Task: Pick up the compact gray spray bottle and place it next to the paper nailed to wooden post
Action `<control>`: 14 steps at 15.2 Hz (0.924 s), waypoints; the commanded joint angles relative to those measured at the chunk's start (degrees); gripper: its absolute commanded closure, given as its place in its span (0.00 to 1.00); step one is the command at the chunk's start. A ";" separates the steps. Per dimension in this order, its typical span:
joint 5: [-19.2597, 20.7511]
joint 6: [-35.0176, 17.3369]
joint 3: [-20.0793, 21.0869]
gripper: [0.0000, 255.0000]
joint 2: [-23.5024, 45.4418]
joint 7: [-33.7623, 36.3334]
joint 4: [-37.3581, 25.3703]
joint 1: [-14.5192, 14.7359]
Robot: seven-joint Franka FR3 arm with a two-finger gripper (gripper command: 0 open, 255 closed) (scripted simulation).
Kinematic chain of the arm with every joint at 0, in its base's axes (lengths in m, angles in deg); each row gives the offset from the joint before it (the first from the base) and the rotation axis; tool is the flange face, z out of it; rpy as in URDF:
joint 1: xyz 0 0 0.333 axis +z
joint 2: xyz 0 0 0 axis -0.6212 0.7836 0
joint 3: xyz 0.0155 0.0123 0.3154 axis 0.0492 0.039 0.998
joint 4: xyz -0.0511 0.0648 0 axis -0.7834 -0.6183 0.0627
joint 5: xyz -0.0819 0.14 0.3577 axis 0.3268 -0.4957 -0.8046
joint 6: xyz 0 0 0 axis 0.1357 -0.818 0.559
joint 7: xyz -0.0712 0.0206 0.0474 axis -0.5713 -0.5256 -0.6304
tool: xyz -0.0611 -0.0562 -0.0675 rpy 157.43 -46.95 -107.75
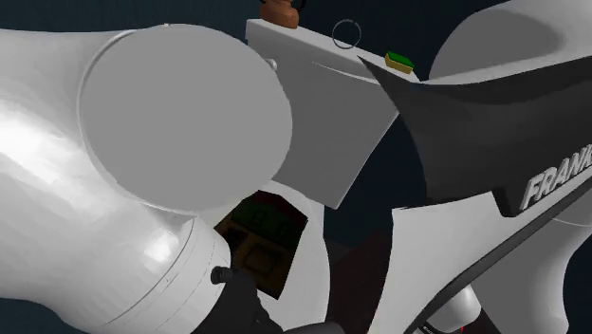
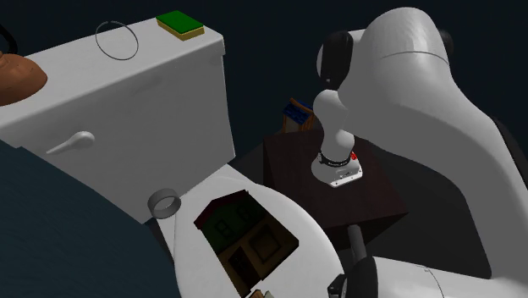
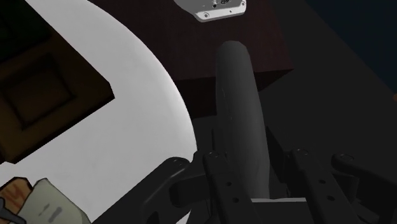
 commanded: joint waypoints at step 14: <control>1.37 -10.49 -0.51 1.00 2.56 -1.18 8.17 0.13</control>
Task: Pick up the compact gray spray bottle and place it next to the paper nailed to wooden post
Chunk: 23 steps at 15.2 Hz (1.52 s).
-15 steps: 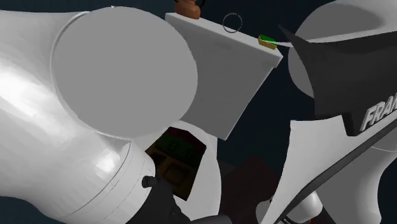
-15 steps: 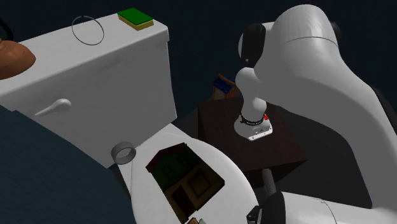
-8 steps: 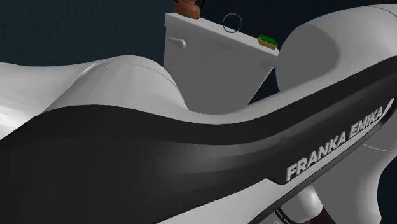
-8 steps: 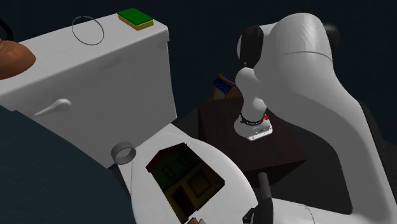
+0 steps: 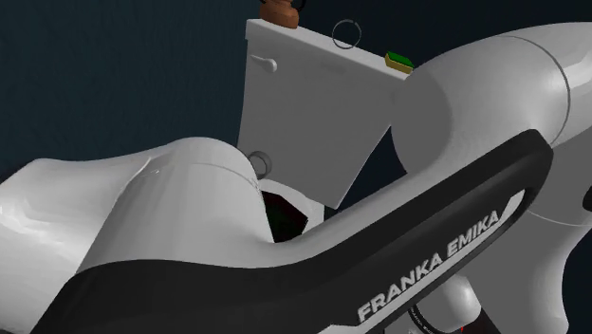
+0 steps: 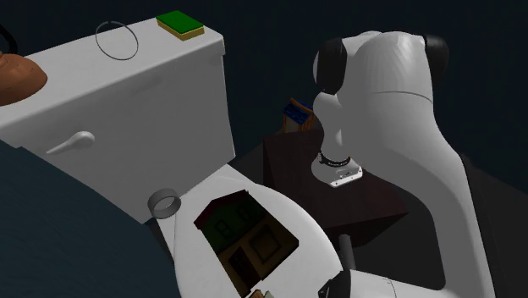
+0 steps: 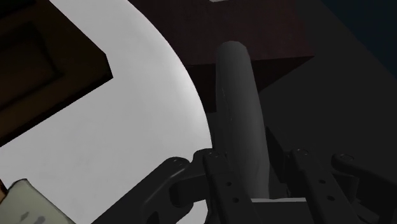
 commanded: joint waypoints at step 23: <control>1.30 -1.34 -0.44 0.00 4.07 0.29 -2.53 0.69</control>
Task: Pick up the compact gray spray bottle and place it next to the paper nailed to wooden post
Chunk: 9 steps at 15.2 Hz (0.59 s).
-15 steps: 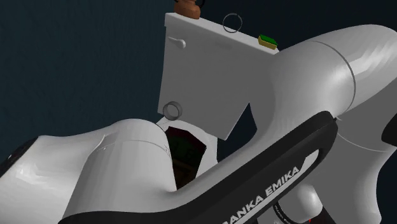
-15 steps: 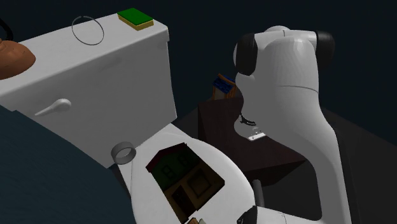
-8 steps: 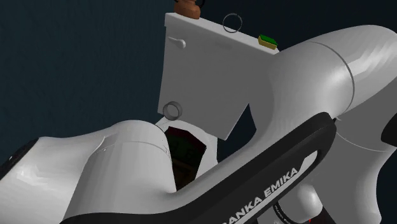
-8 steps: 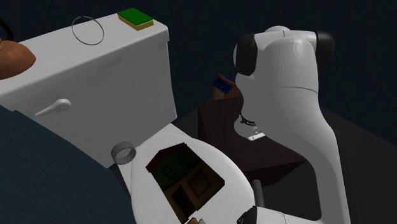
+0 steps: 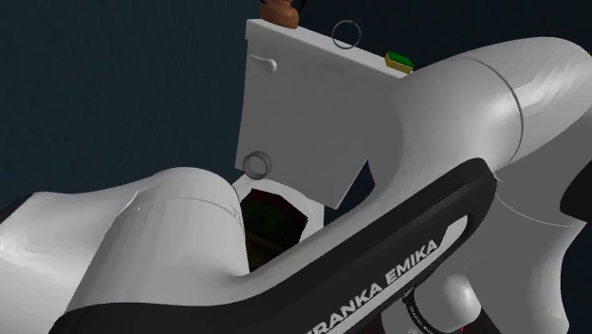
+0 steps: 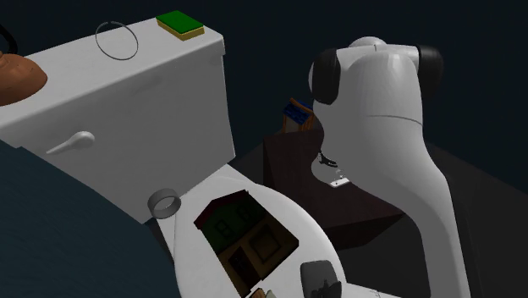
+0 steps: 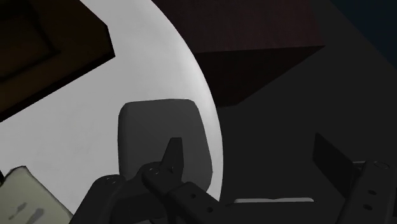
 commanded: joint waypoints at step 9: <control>0.61 5.48 -0.17 0.00 2.38 0.58 -7.76 0.53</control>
